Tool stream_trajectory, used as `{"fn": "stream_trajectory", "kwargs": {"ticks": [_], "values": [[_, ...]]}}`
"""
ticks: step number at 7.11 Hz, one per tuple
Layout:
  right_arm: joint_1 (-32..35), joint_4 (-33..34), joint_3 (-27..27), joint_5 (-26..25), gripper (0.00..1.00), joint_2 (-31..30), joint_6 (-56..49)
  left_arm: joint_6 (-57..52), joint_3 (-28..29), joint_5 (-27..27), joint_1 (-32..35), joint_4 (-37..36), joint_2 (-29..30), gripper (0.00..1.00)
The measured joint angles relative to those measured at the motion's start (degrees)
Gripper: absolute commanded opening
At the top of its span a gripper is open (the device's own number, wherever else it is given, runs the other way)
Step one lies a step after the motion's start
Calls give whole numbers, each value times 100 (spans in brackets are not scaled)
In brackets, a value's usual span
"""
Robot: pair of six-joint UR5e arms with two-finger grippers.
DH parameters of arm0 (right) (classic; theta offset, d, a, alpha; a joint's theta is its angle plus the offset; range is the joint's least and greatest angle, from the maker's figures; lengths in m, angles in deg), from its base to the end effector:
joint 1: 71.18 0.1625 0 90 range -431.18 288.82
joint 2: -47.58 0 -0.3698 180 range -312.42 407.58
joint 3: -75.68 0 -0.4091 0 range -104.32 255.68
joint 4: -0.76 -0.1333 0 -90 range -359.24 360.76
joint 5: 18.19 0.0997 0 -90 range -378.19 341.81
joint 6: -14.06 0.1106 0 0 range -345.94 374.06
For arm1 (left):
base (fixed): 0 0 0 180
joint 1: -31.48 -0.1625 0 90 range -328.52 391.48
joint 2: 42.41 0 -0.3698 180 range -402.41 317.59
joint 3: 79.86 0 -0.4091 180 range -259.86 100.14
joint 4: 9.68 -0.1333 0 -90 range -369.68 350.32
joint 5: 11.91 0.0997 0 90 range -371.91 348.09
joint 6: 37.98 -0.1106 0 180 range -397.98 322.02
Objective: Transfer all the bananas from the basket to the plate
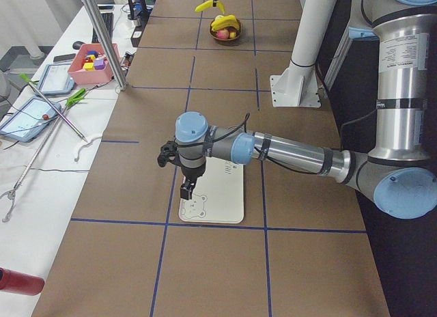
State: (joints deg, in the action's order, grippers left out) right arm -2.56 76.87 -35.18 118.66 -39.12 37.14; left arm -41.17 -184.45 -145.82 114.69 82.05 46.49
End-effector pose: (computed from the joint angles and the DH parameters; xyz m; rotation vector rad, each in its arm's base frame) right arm -0.1405 -0.5031 0.3624 0.2818 -0.9645 -0.2442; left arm 0.0038 -0.5110 0.4875 0.2290 0.7714 0.2665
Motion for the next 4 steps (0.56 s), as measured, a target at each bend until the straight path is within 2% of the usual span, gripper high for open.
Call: {"fn": "stream_trajectory", "kwargs": {"ticks": [2, 4], "values": [[-488, -428, 172, 21, 0, 595, 1066, 1665, 134, -49, -552, 555, 292, 100], [-1088, -1390, 466, -342, 0, 1045, 2414, 4152, 169, -63, -1377, 1418, 738, 100]]}}
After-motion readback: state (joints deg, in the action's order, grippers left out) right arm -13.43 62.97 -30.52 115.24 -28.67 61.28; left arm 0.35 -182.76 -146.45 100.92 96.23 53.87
